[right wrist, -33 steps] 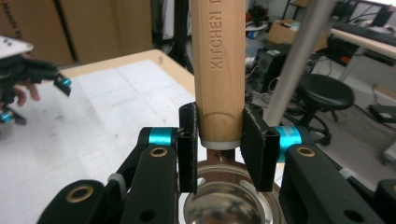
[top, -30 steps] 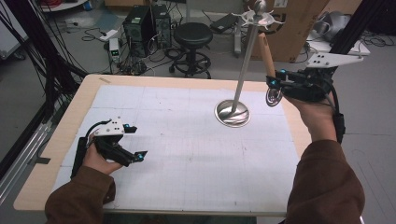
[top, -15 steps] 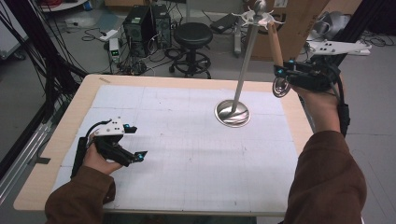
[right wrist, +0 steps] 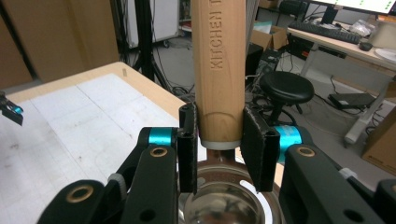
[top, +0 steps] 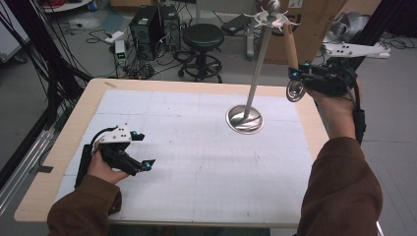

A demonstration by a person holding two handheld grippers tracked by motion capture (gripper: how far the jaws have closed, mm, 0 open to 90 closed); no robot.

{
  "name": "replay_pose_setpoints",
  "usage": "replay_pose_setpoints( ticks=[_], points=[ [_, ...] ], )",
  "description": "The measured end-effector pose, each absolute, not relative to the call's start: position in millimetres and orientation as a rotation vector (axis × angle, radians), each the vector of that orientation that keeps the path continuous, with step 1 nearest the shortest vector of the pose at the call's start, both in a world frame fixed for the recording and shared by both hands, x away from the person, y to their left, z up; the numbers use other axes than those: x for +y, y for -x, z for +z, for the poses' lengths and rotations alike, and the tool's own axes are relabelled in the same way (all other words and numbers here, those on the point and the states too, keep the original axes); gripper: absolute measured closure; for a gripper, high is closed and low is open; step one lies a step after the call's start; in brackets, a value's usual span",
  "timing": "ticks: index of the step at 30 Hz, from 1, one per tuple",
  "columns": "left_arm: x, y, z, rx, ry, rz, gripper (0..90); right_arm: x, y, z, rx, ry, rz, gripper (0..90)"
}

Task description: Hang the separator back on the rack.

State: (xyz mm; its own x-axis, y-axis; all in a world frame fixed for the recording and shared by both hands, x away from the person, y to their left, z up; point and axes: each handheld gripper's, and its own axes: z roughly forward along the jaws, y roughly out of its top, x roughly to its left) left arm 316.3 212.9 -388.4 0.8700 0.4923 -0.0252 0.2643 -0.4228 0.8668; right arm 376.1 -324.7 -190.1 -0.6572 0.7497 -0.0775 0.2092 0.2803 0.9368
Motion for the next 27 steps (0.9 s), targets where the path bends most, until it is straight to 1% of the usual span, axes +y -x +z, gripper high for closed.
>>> replay_pose_setpoints(
  ticks=[19,27],
  points=[
    [213,-317,-388,0.548,-2.035,0.282,1.6,-322,-393,-202,2.029,-0.916,1.391,69.0],
    [216,-316,-387,0.550,-2.023,0.284,1.6,-314,-402,-209,2.031,-0.933,1.409,69.0]
  ],
)
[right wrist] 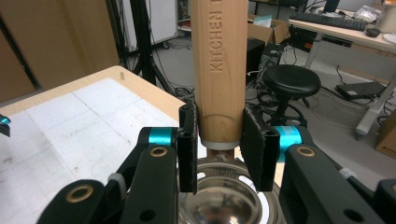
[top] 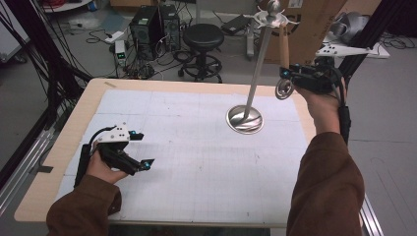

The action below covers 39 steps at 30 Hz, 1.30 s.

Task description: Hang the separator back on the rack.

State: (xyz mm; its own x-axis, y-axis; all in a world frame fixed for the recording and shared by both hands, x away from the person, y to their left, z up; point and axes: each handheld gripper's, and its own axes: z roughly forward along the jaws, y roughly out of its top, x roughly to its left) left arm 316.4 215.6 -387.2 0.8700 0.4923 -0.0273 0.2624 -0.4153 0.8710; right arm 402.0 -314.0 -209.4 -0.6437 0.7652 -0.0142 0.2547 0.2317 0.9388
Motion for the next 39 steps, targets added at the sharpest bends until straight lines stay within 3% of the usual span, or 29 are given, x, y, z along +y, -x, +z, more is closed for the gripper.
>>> replay_pose_setpoints(
  ticks=[18,25,39],
  points=[
    [216,-316,-386,0.552,-2.010,0.287,1.6,-301,-415,-218,2.058,-0.951,1.412,68.1],
    [216,-316,-387,0.548,-2.021,0.285,1.6,-303,-414,-218,2.039,-0.961,1.383,55.4],
    [215,-316,-387,0.549,-2.020,0.284,1.6,-304,-394,-208,2.069,-0.925,1.383,51.3]
  ],
)
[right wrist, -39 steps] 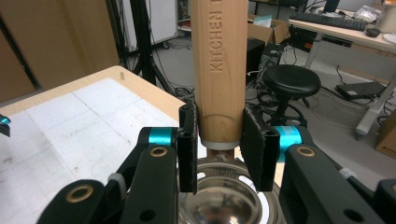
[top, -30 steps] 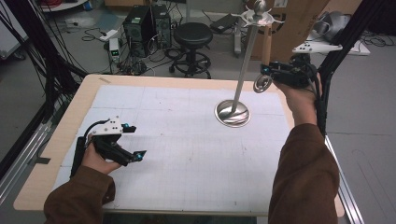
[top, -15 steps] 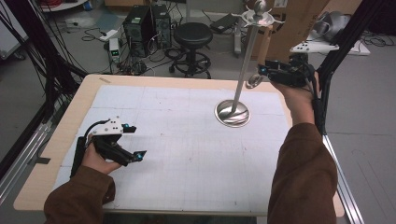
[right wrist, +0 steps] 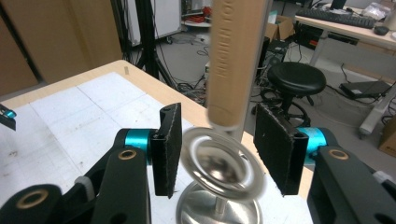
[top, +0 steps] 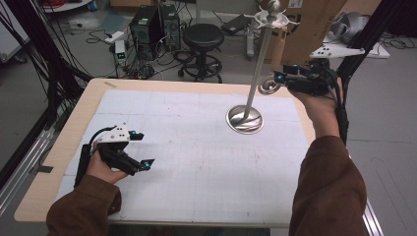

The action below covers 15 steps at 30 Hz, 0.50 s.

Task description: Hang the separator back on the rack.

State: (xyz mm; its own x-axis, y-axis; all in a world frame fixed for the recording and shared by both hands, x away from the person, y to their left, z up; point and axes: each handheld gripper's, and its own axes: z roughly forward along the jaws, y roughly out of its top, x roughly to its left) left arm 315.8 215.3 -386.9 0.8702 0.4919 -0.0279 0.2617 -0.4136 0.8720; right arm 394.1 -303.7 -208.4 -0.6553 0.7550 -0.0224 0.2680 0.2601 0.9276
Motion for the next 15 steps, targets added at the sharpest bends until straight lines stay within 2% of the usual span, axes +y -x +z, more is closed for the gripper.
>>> replay_pose_setpoints(
  ticks=[15],
  points=[
    [217,-315,-386,0.544,-2.014,0.283,1.6,-298,-370,-206,2.080,-0.781,1.429,45.3]
  ],
)
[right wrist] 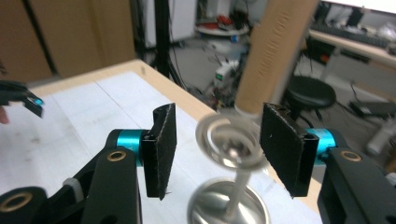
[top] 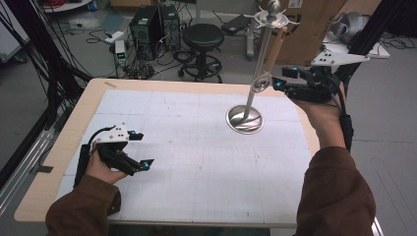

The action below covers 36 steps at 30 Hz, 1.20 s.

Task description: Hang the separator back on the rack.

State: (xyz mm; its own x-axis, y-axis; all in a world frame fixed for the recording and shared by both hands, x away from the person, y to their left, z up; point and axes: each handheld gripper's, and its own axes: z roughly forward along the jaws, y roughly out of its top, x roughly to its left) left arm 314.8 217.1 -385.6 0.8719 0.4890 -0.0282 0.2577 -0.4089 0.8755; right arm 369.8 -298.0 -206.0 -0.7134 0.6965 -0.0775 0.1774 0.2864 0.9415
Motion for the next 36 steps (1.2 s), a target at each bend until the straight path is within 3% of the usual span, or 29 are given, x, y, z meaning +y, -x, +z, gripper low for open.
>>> replay_pose_setpoints(
  ticks=[18,36],
  points=[
    [220,-315,-385,0.543,-2.010,0.282,1.6,-283,-352,-214,2.126,-0.698,1.456,38.1],
    [220,-314,-385,0.542,-2.004,0.280,1.6,-276,-337,-249,2.178,-0.686,1.498,32.7]
  ],
)
